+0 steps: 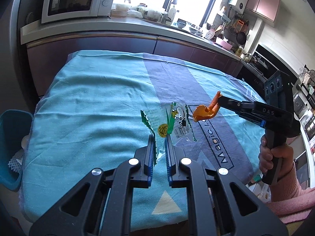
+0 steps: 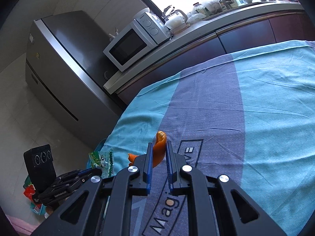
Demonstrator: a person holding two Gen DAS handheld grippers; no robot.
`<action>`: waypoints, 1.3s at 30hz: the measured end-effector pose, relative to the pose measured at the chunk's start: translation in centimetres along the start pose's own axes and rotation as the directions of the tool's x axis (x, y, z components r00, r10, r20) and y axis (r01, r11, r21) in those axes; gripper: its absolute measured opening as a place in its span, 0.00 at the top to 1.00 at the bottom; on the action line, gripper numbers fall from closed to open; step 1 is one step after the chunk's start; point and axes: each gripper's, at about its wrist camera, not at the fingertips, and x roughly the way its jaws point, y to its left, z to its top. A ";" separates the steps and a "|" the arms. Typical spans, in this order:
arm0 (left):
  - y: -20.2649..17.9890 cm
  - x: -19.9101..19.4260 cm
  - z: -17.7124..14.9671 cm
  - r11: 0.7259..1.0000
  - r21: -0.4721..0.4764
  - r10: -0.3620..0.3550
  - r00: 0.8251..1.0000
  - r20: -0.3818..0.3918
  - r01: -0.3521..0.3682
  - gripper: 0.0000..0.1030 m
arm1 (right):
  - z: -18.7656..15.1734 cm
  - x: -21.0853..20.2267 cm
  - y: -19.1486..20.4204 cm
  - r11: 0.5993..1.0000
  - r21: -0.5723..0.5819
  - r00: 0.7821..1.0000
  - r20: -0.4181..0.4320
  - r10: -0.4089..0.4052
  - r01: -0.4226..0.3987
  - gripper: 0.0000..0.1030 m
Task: Collect trash
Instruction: 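Carry the bag toward the teal bin with the left gripper while the right gripper carries the peel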
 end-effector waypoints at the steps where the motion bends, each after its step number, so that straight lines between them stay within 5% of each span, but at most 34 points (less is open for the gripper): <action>1: 0.1 -0.2 -0.1 1.000 -0.002 0.003 1.000 0.002 -0.003 0.89 | 0.0 0.2 0.2 1.000 -0.001 1.000 -0.004 0.007 -0.007 0.89; 39: 6.4 -6.4 -1.4 0.985 -0.110 0.143 0.988 0.067 -0.135 0.89 | -0.3 6.3 6.7 0.992 -0.062 0.990 -0.092 0.104 -0.110 0.89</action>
